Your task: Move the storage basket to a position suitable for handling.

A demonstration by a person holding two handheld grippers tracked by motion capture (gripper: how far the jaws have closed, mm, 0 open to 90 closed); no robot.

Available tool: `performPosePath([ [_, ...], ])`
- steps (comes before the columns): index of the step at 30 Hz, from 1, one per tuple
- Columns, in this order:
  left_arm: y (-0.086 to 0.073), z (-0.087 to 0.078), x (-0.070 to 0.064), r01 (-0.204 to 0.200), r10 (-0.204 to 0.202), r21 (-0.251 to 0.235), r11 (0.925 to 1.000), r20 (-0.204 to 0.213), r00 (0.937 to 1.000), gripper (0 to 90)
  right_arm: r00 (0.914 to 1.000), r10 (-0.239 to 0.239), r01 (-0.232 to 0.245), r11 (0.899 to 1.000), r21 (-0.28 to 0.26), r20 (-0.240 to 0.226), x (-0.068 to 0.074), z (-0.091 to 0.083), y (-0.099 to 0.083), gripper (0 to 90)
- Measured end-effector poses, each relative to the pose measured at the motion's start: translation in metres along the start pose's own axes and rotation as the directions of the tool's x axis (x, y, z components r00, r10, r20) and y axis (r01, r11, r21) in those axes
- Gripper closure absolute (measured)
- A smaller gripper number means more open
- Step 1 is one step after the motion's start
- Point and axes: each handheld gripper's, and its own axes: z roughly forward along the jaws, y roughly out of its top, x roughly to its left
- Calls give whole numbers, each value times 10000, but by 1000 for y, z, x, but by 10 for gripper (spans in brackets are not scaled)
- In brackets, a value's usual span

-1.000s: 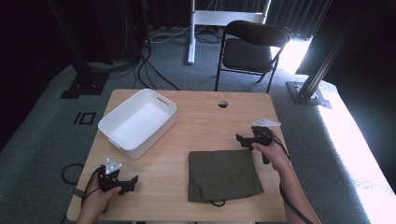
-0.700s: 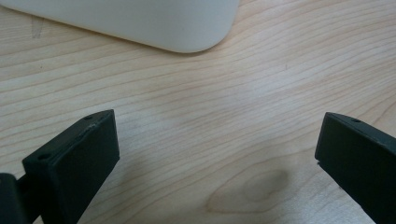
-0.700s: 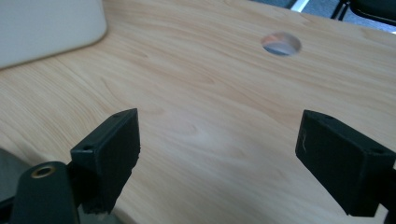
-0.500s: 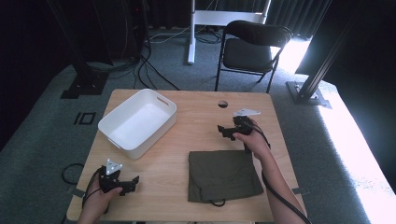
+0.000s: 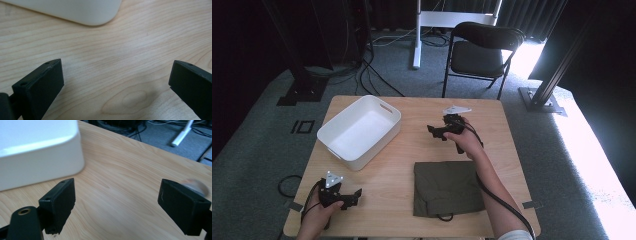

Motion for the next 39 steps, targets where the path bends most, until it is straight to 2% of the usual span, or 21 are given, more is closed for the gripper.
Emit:
performPosePath([
  [6, 7, -9, 2, -6, 3, -264, 9997, -105, 9999, 9, 9986, -293, 293, 9996, 4, -440, 21, 24, 17, 143],
  [10, 13, -17, 2, 93, -97, -504, 9987, -77, 9999, 9, 9973, -424, 425, 9991, 7, -592, 29, 37, 27, 143],
  [13, 16, -21, 2, 179, -183, -672, 9976, -50, 9998, 9, 9971, -352, 349, 9994, -63, -667, 31, 42, 33, 143],
  [16, 21, -27, 3, 344, -319, -962, 9948, 272, 9991, 9, 9969, -409, 404, 9991, -98, -667, 35, 50, 39, 143],
  [18, 25, -29, 3, 451, -416, -1127, 9926, 336, 9986, 9, 9967, -463, 460, 9989, -47, -674, 40, 60, 46, 144],
  [21, 31, -31, 4, 525, -503, -1257, 9907, 211, 9985, 9, 9969, -495, 486, 9987, -154, -613, 41, 66, 49, 147],
  [22, 37, -32, 6, 813, -804, -1516, 9851, 124, 9967, 10, 9980, -493, 478, 9981, -376, -400, 42, 70, 54, 152],
  [23, 37, -32, 6, 813, -804, -1516, 9851, 124, 9967, 10, 9980, -493, 478, 9981, -376, -400, 42, 70, 54, 152],
  [24, 40, -33, 7, 1044, -1048, -1679, 9803, 67, 9945, 10, 9983, -551, 540, 9972, -521, -203, 43, 73, 58, 191],
  [26, 45, -33, 9, 1396, -1419, -1928, 9713, 19, 9899, 10, 9984, -554, 546, 9968, -591, -111, 43, 75, 60, 198],
  [28, 48, -33, 11, 1267, -1388, -2136, 9687, -426, 9894, 10, 9976, -686, 688, 9958, -601, 58, 44, 80, 63, 229],
  [30, 52, -33, 12, 1419, -1535, -2239, 9642, -352, 9875, 10, 9969, -777, 783, 9953, -568, 122, 45, 83, 64, 231],
  [33, 58, -31, 15, 1469, -1645, -2324, 9615, -579, 9847, 10, 9957, -930, 931, 9948, -423, 44, 48, 90, 66, 288],
  [37, 64, -28, 19, 1630, -1893, -2383, 9574, -917, 9776, 10, 9937, -1116, 1111, 9931, -370, -111, 53, 98, 68, 322],
  [39, 67, -27, 21, 1619, -1922, -2402, 9571, -1082, 9754, 10, 9946, -1018, 1013, 9944, -306, -176, 54, 103, 69, 342],
])
